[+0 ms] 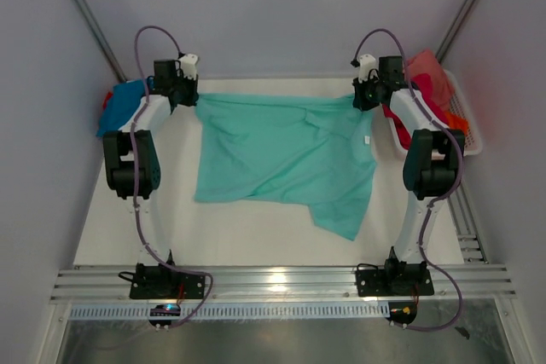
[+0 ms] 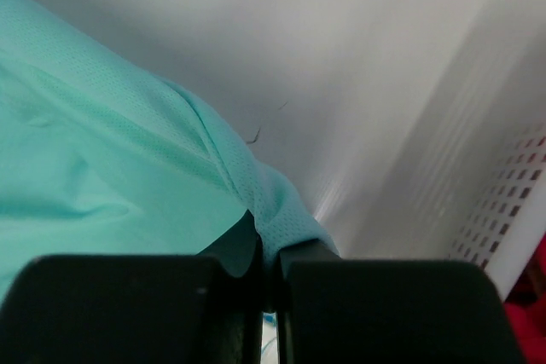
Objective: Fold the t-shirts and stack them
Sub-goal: Flatten the tshirt out
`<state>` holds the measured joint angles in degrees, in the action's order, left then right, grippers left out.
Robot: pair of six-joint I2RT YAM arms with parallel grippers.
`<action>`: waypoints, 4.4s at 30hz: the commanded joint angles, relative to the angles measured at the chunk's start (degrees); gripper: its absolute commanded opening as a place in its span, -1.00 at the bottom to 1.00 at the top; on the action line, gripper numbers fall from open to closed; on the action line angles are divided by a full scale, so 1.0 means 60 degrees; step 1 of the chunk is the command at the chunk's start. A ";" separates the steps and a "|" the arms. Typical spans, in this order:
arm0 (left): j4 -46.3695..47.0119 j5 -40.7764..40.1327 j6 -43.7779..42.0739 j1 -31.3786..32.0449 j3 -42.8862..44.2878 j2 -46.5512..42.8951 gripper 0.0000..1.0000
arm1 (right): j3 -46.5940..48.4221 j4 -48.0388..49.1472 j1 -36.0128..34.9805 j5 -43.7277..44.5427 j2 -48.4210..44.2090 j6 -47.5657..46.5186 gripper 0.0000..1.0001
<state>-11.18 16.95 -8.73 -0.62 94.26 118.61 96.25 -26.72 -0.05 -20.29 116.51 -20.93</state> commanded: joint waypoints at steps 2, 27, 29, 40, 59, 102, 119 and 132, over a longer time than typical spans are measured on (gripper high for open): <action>-0.1490 -0.1827 -0.0712 0.0001 0.1868 0.1281 -1.00 | 0.1284 0.1245 0.0009 0.1828 0.0400 -0.0189 -0.94; -0.1622 -0.4786 -0.0171 0.1583 0.4388 0.2060 0.98 | -0.0161 0.4631 -0.0884 0.3850 -0.1173 0.0148 0.99; -0.2046 -0.5168 -0.0156 0.1554 0.4431 0.1547 0.98 | -0.0206 0.3916 -0.1220 0.3939 -0.1808 -0.0027 0.99; -0.6660 0.1243 0.0694 0.1320 0.1886 -0.2056 0.98 | -0.3716 -0.1739 -0.1661 0.0190 -0.5061 -0.1340 0.99; -0.8447 0.1468 -0.1269 0.2301 -0.0007 -0.2380 0.98 | -0.5421 -0.1596 -0.1632 0.1346 -0.4946 -0.2694 0.99; -0.9827 0.1131 -0.1108 0.2242 -0.1104 -0.1750 0.93 | -0.4952 -0.1465 -0.1632 0.1991 -0.2968 -0.2063 0.99; -0.8522 0.1305 -0.1108 0.2228 -0.1384 -0.0667 0.86 | -0.4864 -0.1743 -0.1617 0.2078 -0.3173 -0.2459 0.99; -0.9284 0.1613 -0.1504 0.2228 -0.1076 -0.0491 0.30 | -0.4908 -0.1728 -0.1382 0.2269 -0.3070 -0.2210 0.99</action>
<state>-64.82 24.82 -16.86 13.08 85.49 115.61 66.59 -37.19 -8.56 -7.49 99.68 -34.83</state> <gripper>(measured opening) 0.692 0.993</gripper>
